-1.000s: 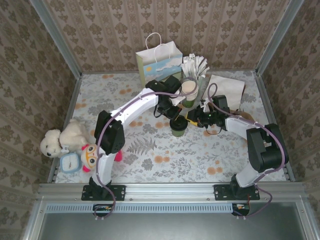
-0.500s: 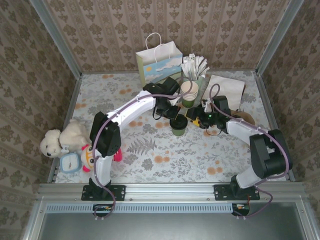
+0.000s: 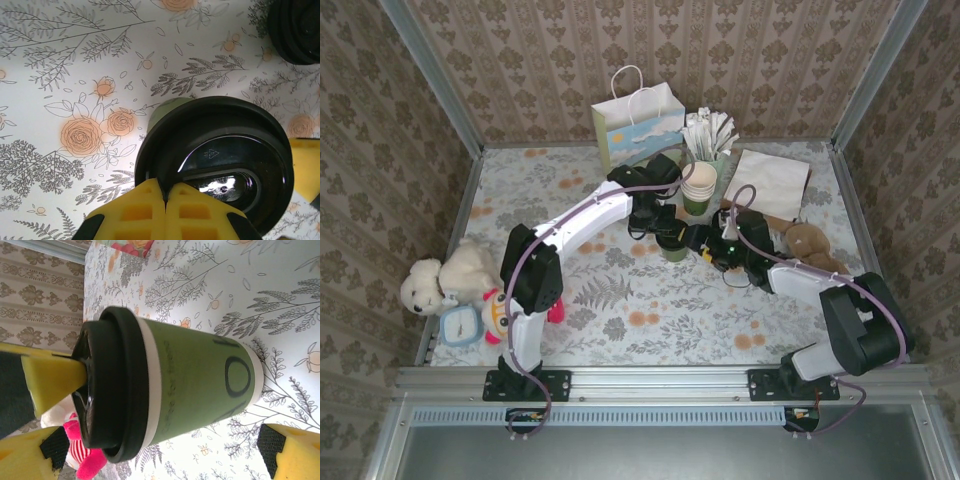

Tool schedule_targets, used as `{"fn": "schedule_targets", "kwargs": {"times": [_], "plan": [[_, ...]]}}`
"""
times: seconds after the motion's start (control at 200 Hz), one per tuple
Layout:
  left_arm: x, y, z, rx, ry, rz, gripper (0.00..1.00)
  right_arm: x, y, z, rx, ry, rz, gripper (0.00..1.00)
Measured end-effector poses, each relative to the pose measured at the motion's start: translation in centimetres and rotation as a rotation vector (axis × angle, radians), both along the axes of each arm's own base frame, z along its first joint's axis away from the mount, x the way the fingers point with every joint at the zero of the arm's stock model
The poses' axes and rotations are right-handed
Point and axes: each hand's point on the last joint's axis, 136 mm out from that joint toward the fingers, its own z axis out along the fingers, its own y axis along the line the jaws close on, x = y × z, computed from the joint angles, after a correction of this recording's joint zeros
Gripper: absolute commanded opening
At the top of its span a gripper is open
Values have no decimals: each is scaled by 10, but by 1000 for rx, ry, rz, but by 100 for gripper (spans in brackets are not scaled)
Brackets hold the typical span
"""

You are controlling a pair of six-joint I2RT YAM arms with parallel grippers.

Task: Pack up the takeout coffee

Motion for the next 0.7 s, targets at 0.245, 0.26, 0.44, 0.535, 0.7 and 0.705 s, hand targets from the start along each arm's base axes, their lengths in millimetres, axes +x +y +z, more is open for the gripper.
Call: {"fn": "schedule_targets", "kwargs": {"times": [0.245, 0.26, 0.44, 0.535, 0.7, 0.705], "plan": [[5, -10, 11, -8, -21, 32, 0, -1, 0, 1, 13, -74, -5, 99], [5, -10, 11, -7, -19, 31, 0, -1, 0, 2, 14, -77, -5, 99], [10, -16, -1, 15, -1, 30, 0, 3, 1, 2, 20, -106, -3, 98], [10, -15, -1, 25, 4, 31, 0, 4, 1, 3, 22, -113, -4, 98], [10, -14, -1, 40, 8, 33, 1, -1, -2, -6, 11, -125, -9, 98], [10, -14, -1, 40, 8, 33, 1, -1, -2, -6, 10, -125, -9, 98]]}}
